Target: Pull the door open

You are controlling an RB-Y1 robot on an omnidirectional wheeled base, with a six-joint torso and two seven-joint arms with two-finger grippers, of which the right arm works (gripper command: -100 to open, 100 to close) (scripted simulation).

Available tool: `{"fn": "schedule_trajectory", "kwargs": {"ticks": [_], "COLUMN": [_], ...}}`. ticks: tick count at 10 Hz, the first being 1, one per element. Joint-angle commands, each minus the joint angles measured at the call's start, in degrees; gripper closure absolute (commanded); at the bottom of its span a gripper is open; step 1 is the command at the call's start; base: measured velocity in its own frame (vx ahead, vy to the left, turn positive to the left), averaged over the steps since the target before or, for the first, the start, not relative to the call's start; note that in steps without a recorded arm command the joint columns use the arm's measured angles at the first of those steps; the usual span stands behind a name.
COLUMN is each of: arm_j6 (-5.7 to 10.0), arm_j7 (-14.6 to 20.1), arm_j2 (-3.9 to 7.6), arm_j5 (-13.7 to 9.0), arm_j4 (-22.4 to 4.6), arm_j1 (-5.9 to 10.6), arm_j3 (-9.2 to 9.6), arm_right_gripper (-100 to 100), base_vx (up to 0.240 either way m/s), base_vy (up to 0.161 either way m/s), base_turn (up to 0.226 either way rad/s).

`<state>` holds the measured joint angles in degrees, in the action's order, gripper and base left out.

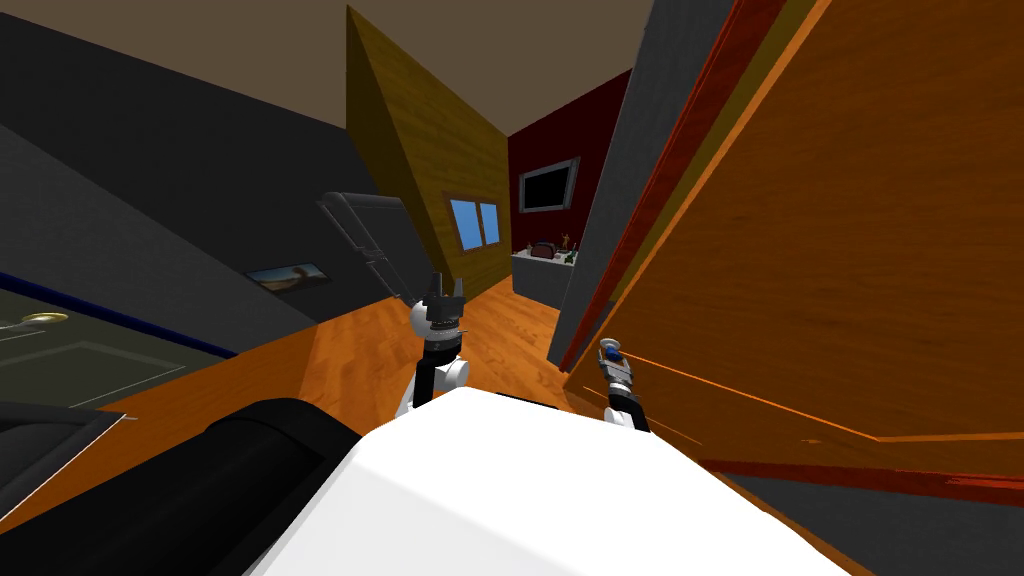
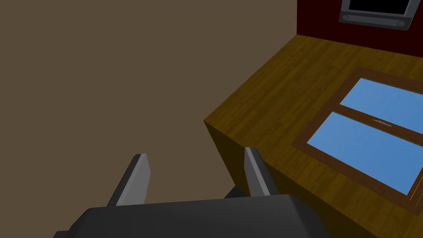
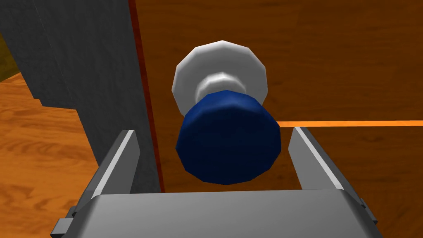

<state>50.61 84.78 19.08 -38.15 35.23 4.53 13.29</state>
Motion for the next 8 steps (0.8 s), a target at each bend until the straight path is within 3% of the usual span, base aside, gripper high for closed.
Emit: {"fn": "schedule_trajectory", "kwargs": {"ticks": [1,2,3,8], "arm_j6": [-0.37,-0.26,-0.26,-0.26], "arm_j7": [0.1,0.0,0.0,0.0], "arm_j2": [0.67,0.48,0.48,0.48], "arm_j5": [-0.3,-0.3,-0.3,-0.3], "arm_j4": [1.7,1.7,1.7,1.7], "arm_j1": [-1.28,-1.12,-1.12,-1.12], "arm_j3": [-0.40,-0.35,-0.35,-0.35], "arm_right_gripper": [-100,-100,100,100], "base_vx": [0.152,0.056,-0.003,-0.010], "base_vy": [-0.029,-0.015,-0.003,0.000], "base_turn": [0.053,0.002,-0.016,0.003]}}
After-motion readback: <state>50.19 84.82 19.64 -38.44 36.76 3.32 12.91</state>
